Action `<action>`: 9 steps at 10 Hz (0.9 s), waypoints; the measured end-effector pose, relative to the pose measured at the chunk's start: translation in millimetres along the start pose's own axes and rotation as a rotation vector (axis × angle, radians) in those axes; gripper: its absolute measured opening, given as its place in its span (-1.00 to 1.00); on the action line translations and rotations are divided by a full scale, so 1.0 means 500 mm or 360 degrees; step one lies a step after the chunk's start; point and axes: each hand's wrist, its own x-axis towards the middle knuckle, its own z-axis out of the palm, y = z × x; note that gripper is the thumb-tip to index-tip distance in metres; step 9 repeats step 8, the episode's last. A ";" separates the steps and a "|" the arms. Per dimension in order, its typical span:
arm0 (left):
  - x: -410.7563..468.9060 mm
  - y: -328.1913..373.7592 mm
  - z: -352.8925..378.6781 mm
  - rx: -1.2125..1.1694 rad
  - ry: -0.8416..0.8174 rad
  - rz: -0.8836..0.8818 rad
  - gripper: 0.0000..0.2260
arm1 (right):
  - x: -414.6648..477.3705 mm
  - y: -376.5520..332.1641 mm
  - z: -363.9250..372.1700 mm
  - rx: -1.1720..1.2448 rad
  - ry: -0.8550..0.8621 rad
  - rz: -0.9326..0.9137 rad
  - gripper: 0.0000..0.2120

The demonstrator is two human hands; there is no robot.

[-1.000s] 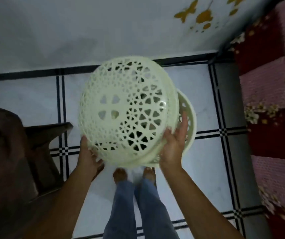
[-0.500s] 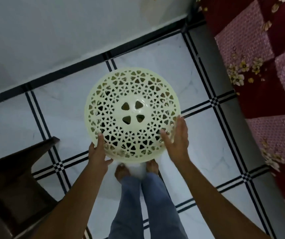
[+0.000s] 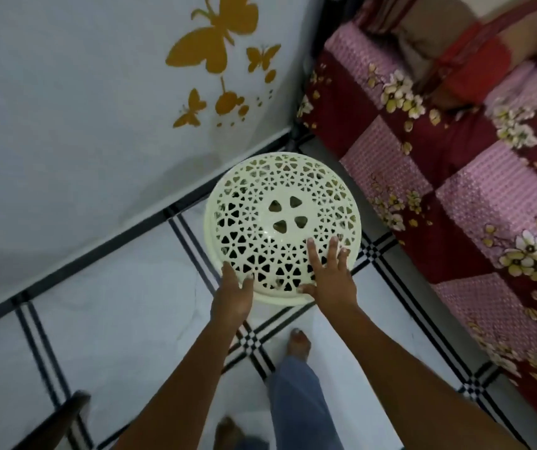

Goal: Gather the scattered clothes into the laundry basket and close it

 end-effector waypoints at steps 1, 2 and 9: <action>0.080 0.071 -0.015 0.0903 0.0440 0.0870 -0.35 | 0.129 0.024 -0.078 0.0059 0.0023 -0.0008 0.00; 0.173 0.136 -0.021 0.1336 0.0282 0.1046 -0.27 | 0.236 0.035 -0.142 0.0101 0.0033 -0.0024 0.05; 0.196 0.387 -0.137 0.1629 -0.0188 0.0662 -0.32 | 0.334 0.061 -0.343 0.0495 -0.0302 -0.0170 -0.33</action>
